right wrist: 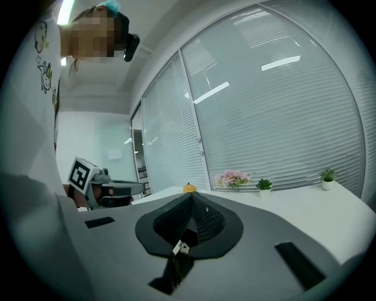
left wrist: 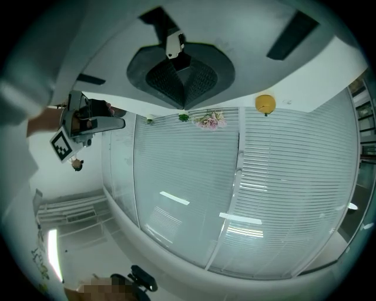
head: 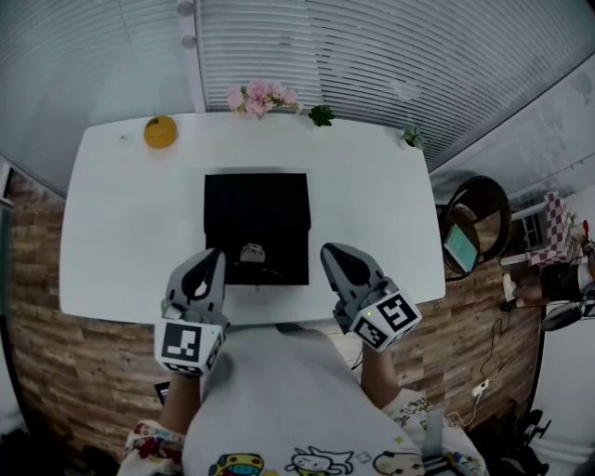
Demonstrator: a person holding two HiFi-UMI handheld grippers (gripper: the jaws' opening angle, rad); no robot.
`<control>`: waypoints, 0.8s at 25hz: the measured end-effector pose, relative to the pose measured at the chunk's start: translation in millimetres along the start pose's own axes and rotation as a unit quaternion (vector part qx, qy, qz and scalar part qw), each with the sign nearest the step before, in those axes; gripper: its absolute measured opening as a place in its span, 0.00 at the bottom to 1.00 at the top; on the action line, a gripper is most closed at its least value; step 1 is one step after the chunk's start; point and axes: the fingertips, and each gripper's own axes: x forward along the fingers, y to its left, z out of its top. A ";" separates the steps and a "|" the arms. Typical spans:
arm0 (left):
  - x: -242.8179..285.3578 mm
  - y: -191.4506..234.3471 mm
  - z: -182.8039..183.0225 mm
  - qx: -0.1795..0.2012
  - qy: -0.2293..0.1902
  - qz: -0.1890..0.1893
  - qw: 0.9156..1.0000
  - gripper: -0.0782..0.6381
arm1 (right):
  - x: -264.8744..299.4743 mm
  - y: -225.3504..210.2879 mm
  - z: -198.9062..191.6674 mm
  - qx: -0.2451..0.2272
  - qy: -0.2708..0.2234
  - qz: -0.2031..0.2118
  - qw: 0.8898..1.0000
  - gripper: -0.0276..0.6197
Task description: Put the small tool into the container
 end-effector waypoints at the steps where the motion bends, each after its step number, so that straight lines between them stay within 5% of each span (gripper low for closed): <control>1: 0.0 0.1 -1.5 -0.001 0.003 0.000 1.000 0.12 | -0.6 -1.7 -0.6 0.005 -0.003 -0.002 1.000 0.04; 20: -5.1 10.1 -8.7 -0.025 0.018 0.015 0.999 0.12 | 10.1 -2.4 -5.9 -0.014 0.004 -0.011 1.000 0.04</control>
